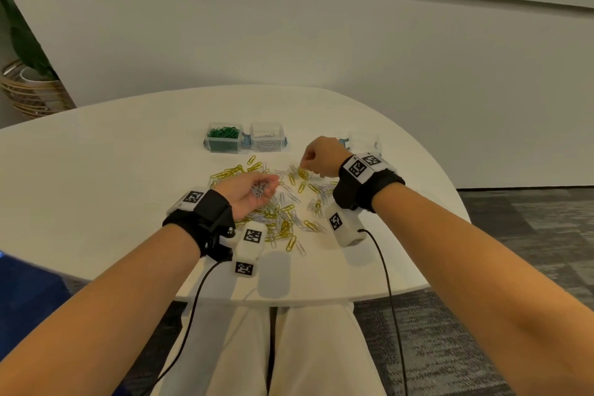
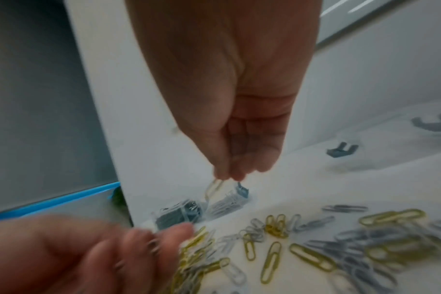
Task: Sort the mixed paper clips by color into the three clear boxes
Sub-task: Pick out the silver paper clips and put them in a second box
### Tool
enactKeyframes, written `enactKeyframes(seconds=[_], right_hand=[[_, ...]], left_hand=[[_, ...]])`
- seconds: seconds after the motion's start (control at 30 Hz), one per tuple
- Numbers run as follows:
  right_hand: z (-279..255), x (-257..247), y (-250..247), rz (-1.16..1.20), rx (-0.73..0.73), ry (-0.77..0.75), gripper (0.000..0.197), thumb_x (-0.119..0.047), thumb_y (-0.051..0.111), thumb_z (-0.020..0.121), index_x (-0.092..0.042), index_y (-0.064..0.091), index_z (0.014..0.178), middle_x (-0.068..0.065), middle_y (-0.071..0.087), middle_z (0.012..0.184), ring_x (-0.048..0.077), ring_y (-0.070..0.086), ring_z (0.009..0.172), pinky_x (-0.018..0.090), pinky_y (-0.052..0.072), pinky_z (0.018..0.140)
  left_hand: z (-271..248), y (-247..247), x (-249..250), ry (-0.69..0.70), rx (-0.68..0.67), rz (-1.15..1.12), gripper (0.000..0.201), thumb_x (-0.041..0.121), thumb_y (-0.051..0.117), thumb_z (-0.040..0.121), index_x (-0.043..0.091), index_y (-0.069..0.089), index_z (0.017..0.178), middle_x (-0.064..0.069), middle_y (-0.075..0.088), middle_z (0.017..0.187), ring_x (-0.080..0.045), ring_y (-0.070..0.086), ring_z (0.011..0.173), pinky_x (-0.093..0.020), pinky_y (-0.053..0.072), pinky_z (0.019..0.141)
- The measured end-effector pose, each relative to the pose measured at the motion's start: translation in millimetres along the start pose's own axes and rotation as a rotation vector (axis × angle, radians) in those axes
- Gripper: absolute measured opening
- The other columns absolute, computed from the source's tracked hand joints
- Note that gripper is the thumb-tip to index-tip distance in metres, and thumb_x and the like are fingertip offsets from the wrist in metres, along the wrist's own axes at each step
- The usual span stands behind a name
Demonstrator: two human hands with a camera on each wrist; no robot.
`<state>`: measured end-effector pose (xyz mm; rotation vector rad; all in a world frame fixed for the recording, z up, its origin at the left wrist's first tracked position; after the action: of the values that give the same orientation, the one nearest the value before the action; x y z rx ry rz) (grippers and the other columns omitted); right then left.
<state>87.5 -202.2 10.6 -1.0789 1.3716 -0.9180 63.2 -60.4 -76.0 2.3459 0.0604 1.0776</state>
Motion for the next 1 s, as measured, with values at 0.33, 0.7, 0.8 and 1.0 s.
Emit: enactKeyframes(seconds=[0.33,0.7,0.8,1.0], right_hand=[[-47.3,-43.2,81.2,0.039,-0.274,-0.112,0.037,-0.027,0.074,0.081,-0.010,0.056,0.109,-0.001,0.052,0.079,0.016,0.049,0.066,0.028,0.041,0.066],[-29.5,-44.6,49.2,-0.008,-0.100,-0.171,0.024,-0.016,0.066,0.084,-0.013,0.066,0.108,0.006,0.063,0.110,0.019,0.057,0.099,0.023,0.038,0.080],[-33.2,-73.2,76.2,0.002,-0.203,-0.232,0.039,-0.028,0.073,0.082,-0.010,0.062,0.114,0.004,0.058,0.104,0.015,0.049,0.088,0.025,0.036,0.074],[-25.1,-64.6,73.1,0.034,-0.075,-0.203,0.012,-0.005,0.059,0.084,-0.004,0.067,0.093,0.010,0.069,0.097,0.015,0.053,0.081,0.025,0.042,0.074]], left_hand=[[-20.3,-28.0,15.2,0.079,0.118,0.842,0.025,0.025,0.049,0.095,0.013,0.049,0.073,0.004,0.033,0.052,-0.009,0.028,0.039,-0.018,0.022,0.035],[-20.7,-10.5,26.2,0.351,0.211,1.726,0.022,0.022,0.073,0.079,0.013,0.063,0.097,0.002,0.055,0.095,-0.018,0.052,0.088,-0.026,0.039,0.075],[-18.2,-5.8,24.2,0.328,0.202,1.802,0.014,0.018,0.071,0.080,0.013,0.062,0.089,0.002,0.056,0.085,-0.022,0.058,0.087,-0.026,0.039,0.071],[-20.2,-24.2,32.3,0.311,0.215,1.771,0.010,0.018,0.067,0.084,0.009,0.067,0.087,-0.004,0.066,0.093,-0.023,0.062,0.095,-0.025,0.041,0.075]])
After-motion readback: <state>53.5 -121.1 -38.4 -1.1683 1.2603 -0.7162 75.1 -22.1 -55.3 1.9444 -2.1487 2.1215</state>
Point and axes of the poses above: each hand's wrist, its own z-axis towards the middle knuckle, its own y-axis out of the palm, x = y × z, the point moved 9 cm from there along z, towards the middle knuckle
